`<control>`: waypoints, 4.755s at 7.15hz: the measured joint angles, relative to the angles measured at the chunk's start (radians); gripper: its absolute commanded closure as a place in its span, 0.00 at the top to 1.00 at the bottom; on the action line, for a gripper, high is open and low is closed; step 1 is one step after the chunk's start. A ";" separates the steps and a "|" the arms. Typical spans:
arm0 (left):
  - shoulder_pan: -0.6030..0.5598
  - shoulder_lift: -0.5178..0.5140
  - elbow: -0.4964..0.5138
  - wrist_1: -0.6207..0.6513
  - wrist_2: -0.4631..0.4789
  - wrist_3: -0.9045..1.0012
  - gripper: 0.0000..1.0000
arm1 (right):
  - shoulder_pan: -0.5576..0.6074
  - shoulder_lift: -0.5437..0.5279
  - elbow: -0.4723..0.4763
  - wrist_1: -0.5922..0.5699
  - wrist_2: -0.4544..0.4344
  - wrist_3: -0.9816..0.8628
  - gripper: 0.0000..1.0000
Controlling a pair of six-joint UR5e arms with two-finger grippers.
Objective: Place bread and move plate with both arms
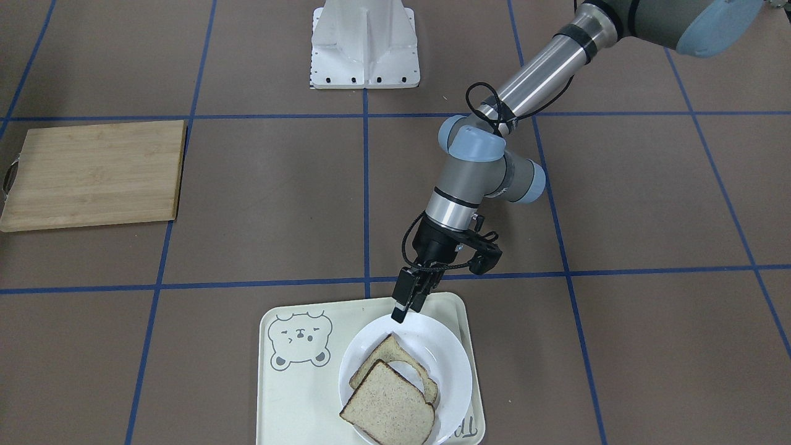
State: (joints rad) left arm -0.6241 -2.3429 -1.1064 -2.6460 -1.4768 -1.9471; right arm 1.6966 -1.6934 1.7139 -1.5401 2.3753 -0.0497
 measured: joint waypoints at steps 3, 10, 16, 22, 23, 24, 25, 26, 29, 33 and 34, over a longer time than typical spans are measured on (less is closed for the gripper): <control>-0.146 0.219 -0.428 0.269 -0.402 0.252 0.99 | 0.000 0.000 0.000 0.000 -0.002 0.002 1.00; -0.738 0.546 -0.708 1.112 -0.665 1.845 0.99 | 0.000 -0.014 -0.004 0.000 -0.011 -0.002 1.00; -1.049 0.785 -0.517 1.102 -0.903 2.285 0.99 | -0.042 -0.018 -0.013 -0.004 -0.087 0.010 1.00; -1.048 0.887 -0.570 1.097 -0.900 2.286 0.99 | -0.055 -0.020 -0.013 -0.002 -0.101 0.013 1.00; -1.048 0.888 -0.569 1.098 -0.900 2.285 0.99 | -0.055 -0.020 -0.013 -0.002 -0.100 0.013 1.00; -1.049 0.891 -0.569 1.098 -0.901 2.284 0.99 | -0.055 -0.022 -0.013 -0.002 -0.099 0.013 1.00; -1.049 0.896 -0.571 1.098 -0.901 2.283 0.99 | -0.055 -0.022 -0.013 -0.002 -0.099 0.012 1.00; -1.049 0.900 -0.573 1.097 -0.901 2.283 0.99 | -0.055 -0.023 -0.013 -0.002 -0.098 0.012 1.00; -1.049 0.904 -0.576 1.097 -0.901 2.283 0.99 | -0.055 -0.023 -0.013 -0.002 -0.096 0.011 1.00; -1.049 0.904 -0.576 1.098 -0.901 2.282 0.99 | -0.055 -0.023 -0.013 -0.001 -0.096 0.012 1.00; -1.049 0.904 -0.577 1.098 -0.900 2.282 0.99 | -0.055 -0.023 -0.013 -0.001 -0.096 0.013 1.00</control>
State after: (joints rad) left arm -1.6736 -1.4389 -1.6833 -1.5478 -2.3771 0.3349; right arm 1.6413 -1.7165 1.7012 -1.5410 2.2795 -0.0367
